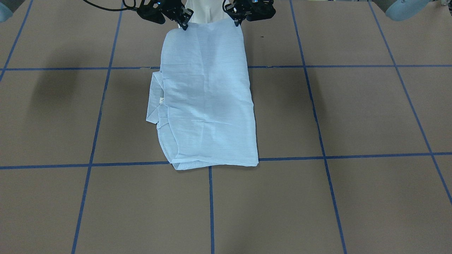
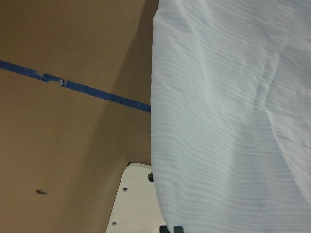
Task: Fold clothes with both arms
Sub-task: 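Lift the near edge with both grippers and fold it away from the robot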
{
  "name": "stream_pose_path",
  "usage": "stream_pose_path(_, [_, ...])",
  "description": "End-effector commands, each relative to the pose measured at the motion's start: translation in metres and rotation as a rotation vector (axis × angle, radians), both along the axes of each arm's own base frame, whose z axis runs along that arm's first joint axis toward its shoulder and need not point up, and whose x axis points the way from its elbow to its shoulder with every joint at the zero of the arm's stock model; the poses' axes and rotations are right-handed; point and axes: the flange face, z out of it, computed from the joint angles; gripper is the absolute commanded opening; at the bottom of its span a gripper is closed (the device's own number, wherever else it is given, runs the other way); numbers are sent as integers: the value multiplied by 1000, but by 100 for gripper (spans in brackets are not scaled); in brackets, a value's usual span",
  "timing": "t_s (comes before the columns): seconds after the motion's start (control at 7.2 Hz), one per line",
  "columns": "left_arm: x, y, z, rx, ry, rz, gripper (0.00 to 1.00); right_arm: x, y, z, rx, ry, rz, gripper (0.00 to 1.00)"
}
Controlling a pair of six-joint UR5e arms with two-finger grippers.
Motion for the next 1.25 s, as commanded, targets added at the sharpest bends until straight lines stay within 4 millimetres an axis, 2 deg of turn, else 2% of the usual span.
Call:
stream_pose_path(0.0, [-9,-68,3,49,-21,-85,0,-5,-67,6,91,45,106,0])
stream_pose_path(0.28, [8,-133,-4,35,-64,-176,0,-16,-109,-8,212,73,190,0])
stream_pose_path(0.69, [0,-197,15,53,-71,-257,0,-8,-178,-15,273,118,247,0])
stream_pose_path(0.83, [4,-222,23,60,-68,-283,0,-16,-205,-17,299,144,248,0])
stream_pose_path(1.11, [19,-268,32,67,-69,-319,0,-44,-251,-9,300,148,274,0])
